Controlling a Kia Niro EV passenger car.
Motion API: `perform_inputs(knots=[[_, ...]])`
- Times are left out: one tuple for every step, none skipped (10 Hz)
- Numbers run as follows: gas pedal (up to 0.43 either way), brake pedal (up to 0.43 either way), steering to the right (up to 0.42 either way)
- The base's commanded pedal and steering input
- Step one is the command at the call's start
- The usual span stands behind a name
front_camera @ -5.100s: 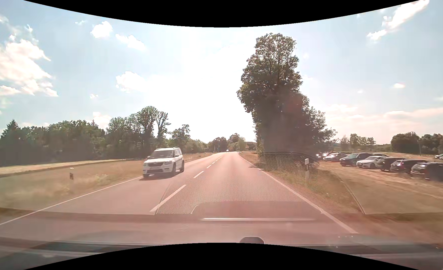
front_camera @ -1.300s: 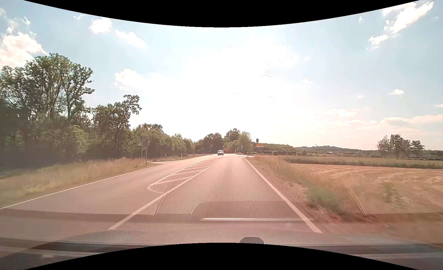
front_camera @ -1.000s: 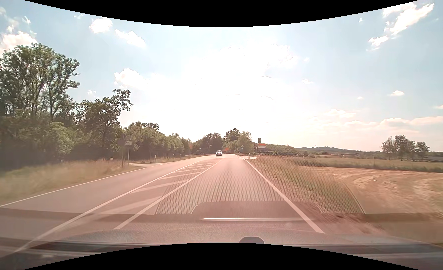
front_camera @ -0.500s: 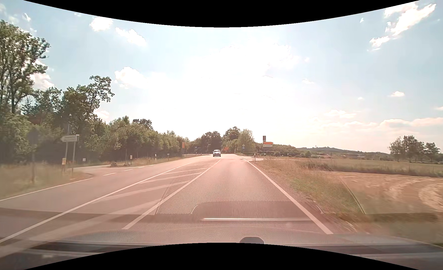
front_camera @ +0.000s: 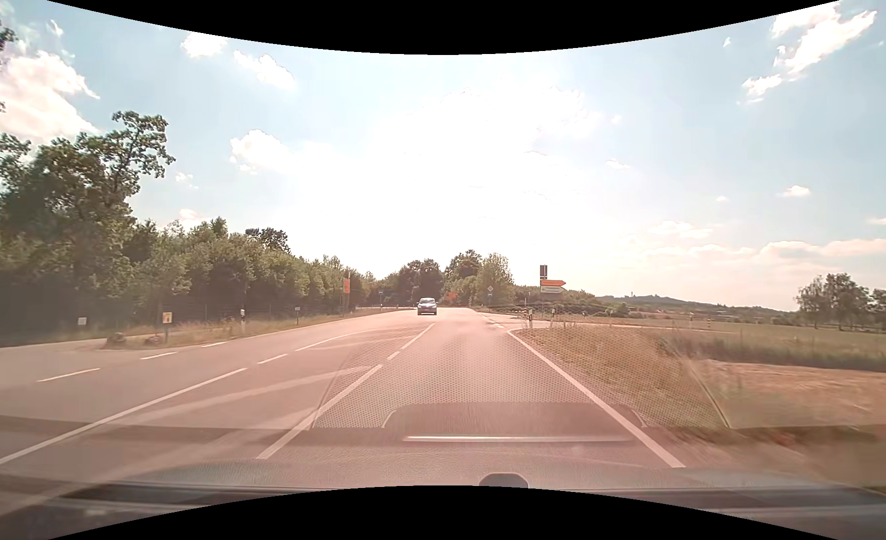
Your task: Follow the waypoints while adhering to traffic rules and regulations
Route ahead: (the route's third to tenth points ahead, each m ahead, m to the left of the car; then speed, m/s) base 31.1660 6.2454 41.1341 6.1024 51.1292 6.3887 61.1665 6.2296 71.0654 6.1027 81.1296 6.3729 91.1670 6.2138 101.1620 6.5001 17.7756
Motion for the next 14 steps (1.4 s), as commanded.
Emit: perform_inputs(knots=[[0.209, 0.0, 0.001], [0.209, 0.0, 0.001], [0.209, 0.0, 0.001], [0.209, 0.0, 0.001], [0.209, 0.0, 0.001], [0.209, 0.0, 0.001], [0.209, 0.0, 0.001], [0.209, 0.0, 0.0], [0.209, 0.0, 0.0], [0.189, 0.0, 0.0], [0.169, 0.0, 0.0], [0.138, 0.0, 0.0], [0.138, 0.0, 0.0], [0.118, 0.0, 0.0]])
